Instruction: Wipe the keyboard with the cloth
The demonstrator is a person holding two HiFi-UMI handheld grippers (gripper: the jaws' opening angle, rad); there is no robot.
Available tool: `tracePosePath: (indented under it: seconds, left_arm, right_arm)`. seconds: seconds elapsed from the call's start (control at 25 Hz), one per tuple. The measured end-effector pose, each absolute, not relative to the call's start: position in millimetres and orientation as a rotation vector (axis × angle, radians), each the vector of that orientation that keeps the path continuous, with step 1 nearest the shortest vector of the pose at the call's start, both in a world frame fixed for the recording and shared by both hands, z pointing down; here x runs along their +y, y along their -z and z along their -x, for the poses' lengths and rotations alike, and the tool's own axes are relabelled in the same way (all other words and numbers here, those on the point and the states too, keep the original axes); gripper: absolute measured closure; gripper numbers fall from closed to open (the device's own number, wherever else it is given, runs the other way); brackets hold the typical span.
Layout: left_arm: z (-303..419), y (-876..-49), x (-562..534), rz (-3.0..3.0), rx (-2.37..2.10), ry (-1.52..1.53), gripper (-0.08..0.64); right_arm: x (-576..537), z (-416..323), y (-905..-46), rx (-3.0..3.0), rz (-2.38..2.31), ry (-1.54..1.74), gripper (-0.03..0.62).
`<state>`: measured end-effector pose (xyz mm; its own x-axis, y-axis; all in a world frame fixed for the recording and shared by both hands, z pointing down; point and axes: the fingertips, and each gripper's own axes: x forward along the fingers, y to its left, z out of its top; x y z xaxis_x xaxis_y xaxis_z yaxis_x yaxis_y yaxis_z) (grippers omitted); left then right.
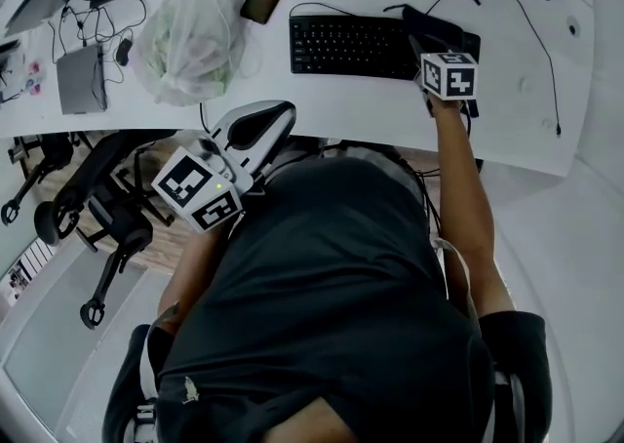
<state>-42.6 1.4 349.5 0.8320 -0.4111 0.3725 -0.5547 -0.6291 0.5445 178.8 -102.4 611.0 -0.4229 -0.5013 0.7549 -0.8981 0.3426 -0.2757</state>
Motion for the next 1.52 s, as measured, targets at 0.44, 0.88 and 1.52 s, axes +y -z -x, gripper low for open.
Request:
tracePosePath:
  seconds: [0.44,0.88,1.52]
  left_arm:
    - [73.3,-355.9,-2.1,-2.31,-0.705,-0.258,0.555]
    - [126.7,-360.6,-3.3,-2.27,-0.782,-0.212,0.555]
    - [192.2,-370.1,4.7,-2.21,-0.837,-0.114,0.555]
  right_arm:
    - [-108.0,-127.2,-597.0,-2.058,-1.206,-0.852,0.574]
    - [-101.3,-189.7,-600.0,-1.75,-1.291,-0.676,0.574]
    - [-118.7,-37.0,-608.9,-1.978,-1.093,-0.815,0.574]
